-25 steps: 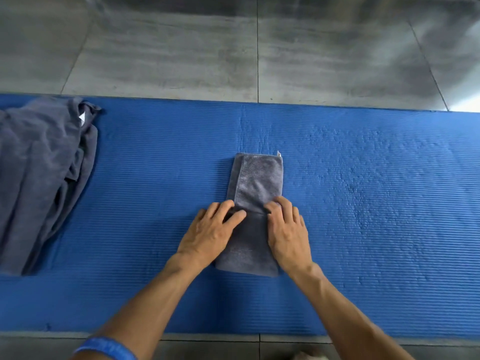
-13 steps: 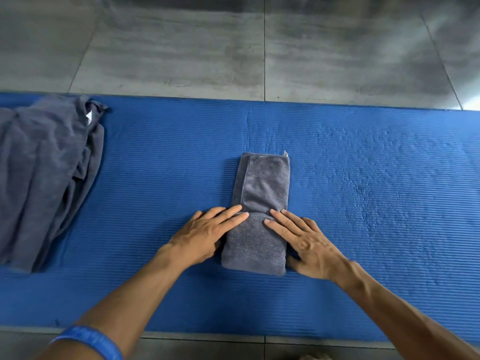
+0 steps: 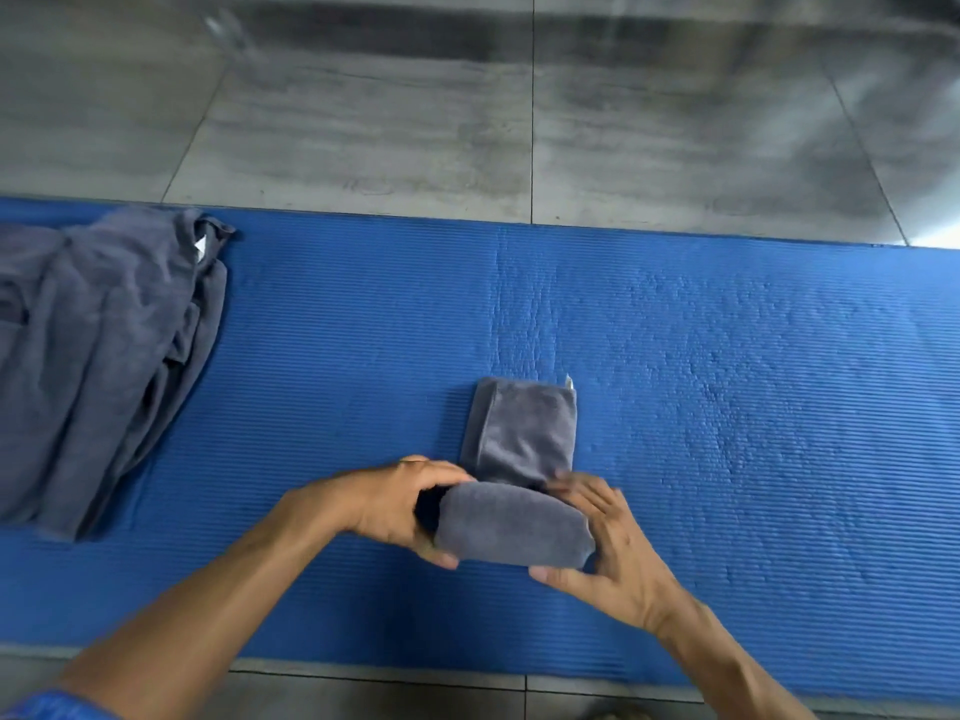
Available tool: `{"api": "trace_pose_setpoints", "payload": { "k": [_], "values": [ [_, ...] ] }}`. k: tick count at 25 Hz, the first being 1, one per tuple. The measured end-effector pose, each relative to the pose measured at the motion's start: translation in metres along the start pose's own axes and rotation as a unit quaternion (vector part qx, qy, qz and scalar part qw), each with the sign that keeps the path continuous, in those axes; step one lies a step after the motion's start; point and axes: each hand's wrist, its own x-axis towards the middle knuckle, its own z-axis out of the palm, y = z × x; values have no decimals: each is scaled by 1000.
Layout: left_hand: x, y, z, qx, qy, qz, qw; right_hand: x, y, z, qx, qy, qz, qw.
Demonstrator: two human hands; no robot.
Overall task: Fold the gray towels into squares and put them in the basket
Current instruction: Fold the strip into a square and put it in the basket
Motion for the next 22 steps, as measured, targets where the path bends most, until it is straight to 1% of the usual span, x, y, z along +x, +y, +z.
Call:
{"api": "trace_pose_setpoints", "payload": {
  "k": [1,2,3,4,6,7,9,11,13,14,15,16,17,18,19,20,21,22],
  "values": [
    [-7,2,-1,-50,-38,-14,998,-8,-9,0,86,-18,40,995],
    [-13,5,-1,-107,-61,-23,992,-13,-16,1,165,-32,78,983],
    [-16,6,1,-160,-63,-25,985,-17,-19,3,221,-30,107,969],
    [-18,6,6,-215,-44,-24,975,-18,-21,5,251,-14,125,960],
    [-14,7,16,-324,32,-31,945,-13,-25,7,315,34,160,935],
    [-10,7,21,-360,73,-37,929,-7,-27,6,358,55,184,914],
    [1,13,28,-388,131,-57,911,7,-33,2,415,77,239,874],
    [11,18,31,-387,176,-100,900,20,-37,-1,413,85,305,854],
    [19,23,35,-383,205,-133,891,28,-35,0,387,96,364,842],
    [22,25,37,-377,212,-138,891,30,-32,1,365,93,386,842],
    [25,28,38,-370,218,-143,892,29,-28,3,327,87,403,851],
    [28,30,39,-363,226,-144,892,28,-24,3,266,86,412,868],
    [29,33,39,-361,237,-141,891,28,-19,2,175,100,409,890],
    [30,36,40,-360,249,-138,889,28,-16,0,61,134,382,912],
    [30,39,39,-359,258,-133,887,28,-16,-1,-51,182,309,932],
    [31,40,40,-361,268,-126,884,32,-20,-2,-138,221,199,945],
    [31,40,40,-366,276,-116,881,38,-25,-2,-196,228,86,950],
    [30,39,40,-374,278,-106,879,44,-29,0,-237,200,-8,951]
  ]
}}
